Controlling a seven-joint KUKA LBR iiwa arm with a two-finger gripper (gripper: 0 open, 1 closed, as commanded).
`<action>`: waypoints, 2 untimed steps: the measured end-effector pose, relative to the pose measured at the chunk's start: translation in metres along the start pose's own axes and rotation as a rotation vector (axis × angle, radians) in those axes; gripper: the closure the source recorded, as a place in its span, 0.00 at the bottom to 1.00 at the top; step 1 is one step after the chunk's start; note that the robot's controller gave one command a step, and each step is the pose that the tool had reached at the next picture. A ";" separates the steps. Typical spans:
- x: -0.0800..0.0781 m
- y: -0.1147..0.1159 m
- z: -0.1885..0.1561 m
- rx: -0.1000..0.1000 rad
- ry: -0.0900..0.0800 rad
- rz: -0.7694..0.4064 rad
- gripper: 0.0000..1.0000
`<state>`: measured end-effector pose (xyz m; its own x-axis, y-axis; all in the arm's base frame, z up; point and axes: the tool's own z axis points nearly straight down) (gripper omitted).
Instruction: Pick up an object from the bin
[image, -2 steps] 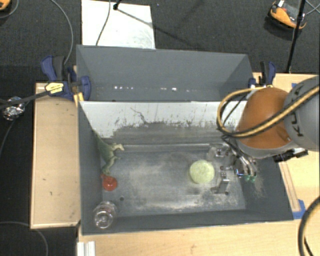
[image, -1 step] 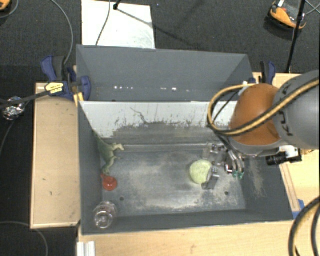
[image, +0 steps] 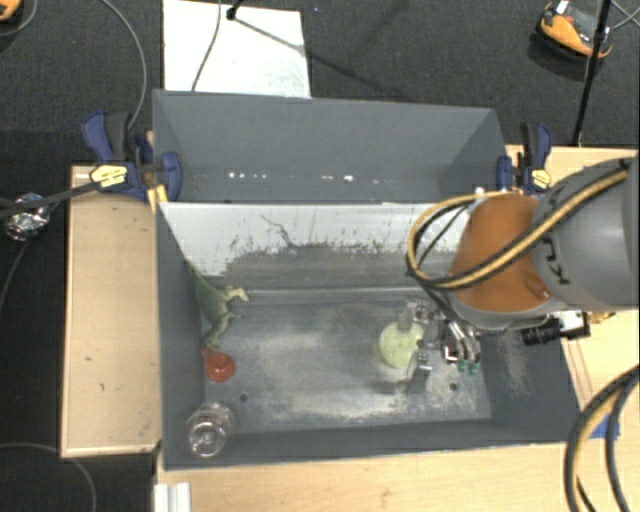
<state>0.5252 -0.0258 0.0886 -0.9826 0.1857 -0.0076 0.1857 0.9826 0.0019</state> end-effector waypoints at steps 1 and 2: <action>-0.006 0.004 0.015 0.000 -0.008 0.057 1.00; -0.006 0.004 0.015 0.000 -0.008 0.057 1.00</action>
Offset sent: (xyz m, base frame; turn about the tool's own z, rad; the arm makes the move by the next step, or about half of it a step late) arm 0.0000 0.0000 0.0000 0.0000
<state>0.5316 -0.0227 0.0733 -0.9703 0.2412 -0.0153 0.2412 0.9705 0.0025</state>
